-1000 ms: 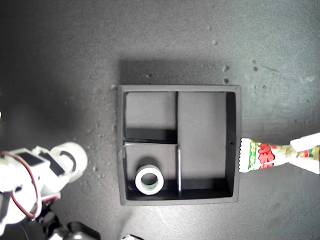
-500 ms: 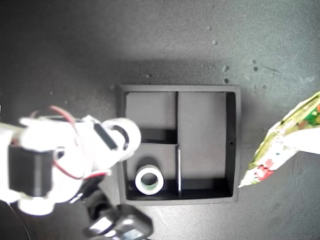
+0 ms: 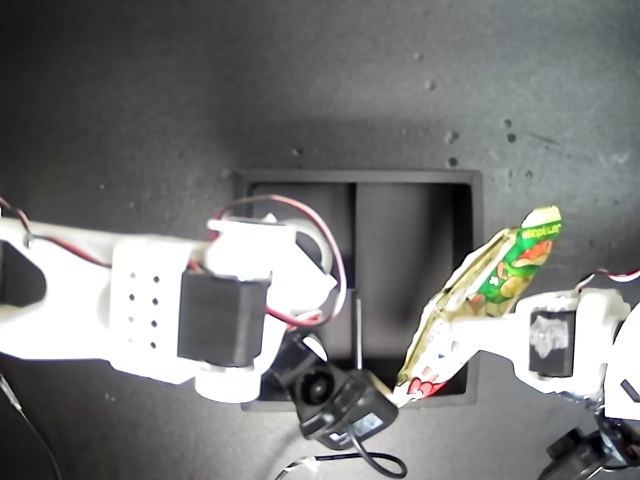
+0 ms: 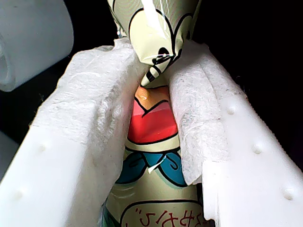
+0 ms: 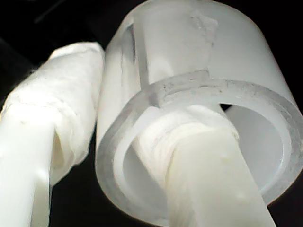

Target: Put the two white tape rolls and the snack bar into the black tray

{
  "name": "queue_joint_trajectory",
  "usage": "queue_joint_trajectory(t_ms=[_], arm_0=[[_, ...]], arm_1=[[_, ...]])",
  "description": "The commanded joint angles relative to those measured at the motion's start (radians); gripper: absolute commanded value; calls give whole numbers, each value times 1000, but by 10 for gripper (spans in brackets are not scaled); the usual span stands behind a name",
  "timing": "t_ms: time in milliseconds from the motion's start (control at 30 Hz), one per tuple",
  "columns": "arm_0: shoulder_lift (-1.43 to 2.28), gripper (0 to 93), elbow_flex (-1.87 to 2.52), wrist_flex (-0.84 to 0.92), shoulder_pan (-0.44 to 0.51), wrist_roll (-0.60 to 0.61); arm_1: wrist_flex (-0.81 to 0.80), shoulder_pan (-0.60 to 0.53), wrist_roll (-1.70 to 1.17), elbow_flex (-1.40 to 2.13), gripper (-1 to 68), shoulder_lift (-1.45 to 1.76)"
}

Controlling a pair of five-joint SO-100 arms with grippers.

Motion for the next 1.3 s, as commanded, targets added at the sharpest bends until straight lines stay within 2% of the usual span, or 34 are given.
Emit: queue_joint_trajectory(t_ms=[0, 67, 267, 500, 533, 600, 633, 700, 867, 1000, 1167, 1267], arm_0=[[0, 0, -57, 18, 0, -5], [-14, 7, -57, 18, -3, -5], [-25, 158, -52, 18, -5, -14], [126, 171, 77, 18, -57, -12], [170, 167, 109, 18, -66, -11], [268, 157, 181, 18, -81, -9], [319, 153, 218, 18, -86, -9], [425, 140, 301, 18, -89, -23], [655, 25, 512, 18, -21, -117], [854, 1, 841, -12, 54, -278], [1201, 0, 1424, -305, 163, -414], [1404, 0, 1706, -457, 204, -462]], arm_1=[[-15, 0, 3, -32, -5, 8], [-18, 5, 9, -28, -4, 8], [-8, 26, 18, -8, -3, 8], [12, 48, 20, 28, -1, 8], [23, 52, 21, 37, 41, 8], [41, 61, 29, 58, 222, 8], [48, 66, 32, 66, 272, 8], [54, 74, 37, 77, 324, 8], [94, 60, 34, 44, 300, 15], [232, 18, 86, -144, 202, 21], [581, -29, 434, -468, -2, 25], [753, -69, 638, -589, -4, 25]])
